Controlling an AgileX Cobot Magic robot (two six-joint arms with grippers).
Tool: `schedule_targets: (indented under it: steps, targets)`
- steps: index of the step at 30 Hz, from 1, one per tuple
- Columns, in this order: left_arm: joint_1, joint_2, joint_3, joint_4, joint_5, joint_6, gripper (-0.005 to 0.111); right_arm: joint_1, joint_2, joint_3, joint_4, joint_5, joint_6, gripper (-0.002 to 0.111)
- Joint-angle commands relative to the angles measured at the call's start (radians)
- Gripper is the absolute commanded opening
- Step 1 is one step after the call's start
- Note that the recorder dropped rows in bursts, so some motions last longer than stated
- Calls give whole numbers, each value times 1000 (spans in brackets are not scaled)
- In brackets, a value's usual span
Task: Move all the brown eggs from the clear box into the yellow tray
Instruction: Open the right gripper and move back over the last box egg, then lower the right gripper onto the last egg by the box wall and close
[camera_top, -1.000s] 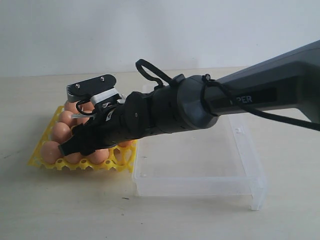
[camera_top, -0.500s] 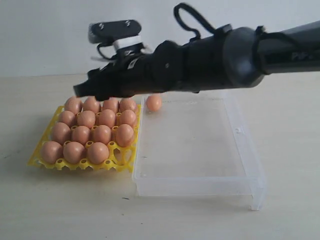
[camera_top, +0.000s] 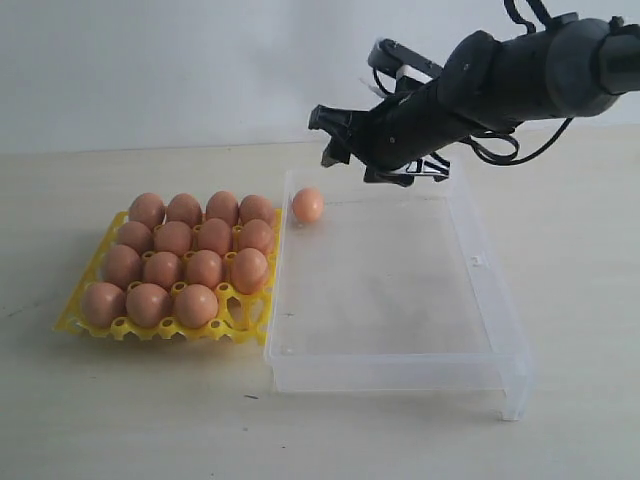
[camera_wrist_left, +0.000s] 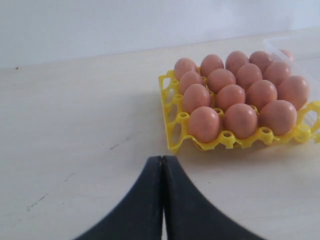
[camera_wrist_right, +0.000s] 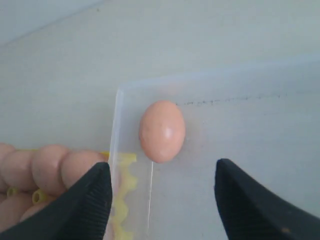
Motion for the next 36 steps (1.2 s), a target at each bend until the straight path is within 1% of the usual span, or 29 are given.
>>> schedule_targets:
  steps: [1,7,18,25,36]
  targets:
    - [-4,-6,-4,2,-8,0,0,-30,104,-107,153,147,-125,58]
    - [-4,-6,-4,2,-8,0,0,-32,180,-199,143,152,-172,58]
    - [-4,-6,-4,2,-8,0,0,-32,270,-287,137,138,-211,58]
    - [-4,-6,-4,2,-8,0,0,-31,313,-328,137,138,-222,58]
    - [-4,-6,-4,2,-8,0,0,-31,334,-328,145,104,-224,58]
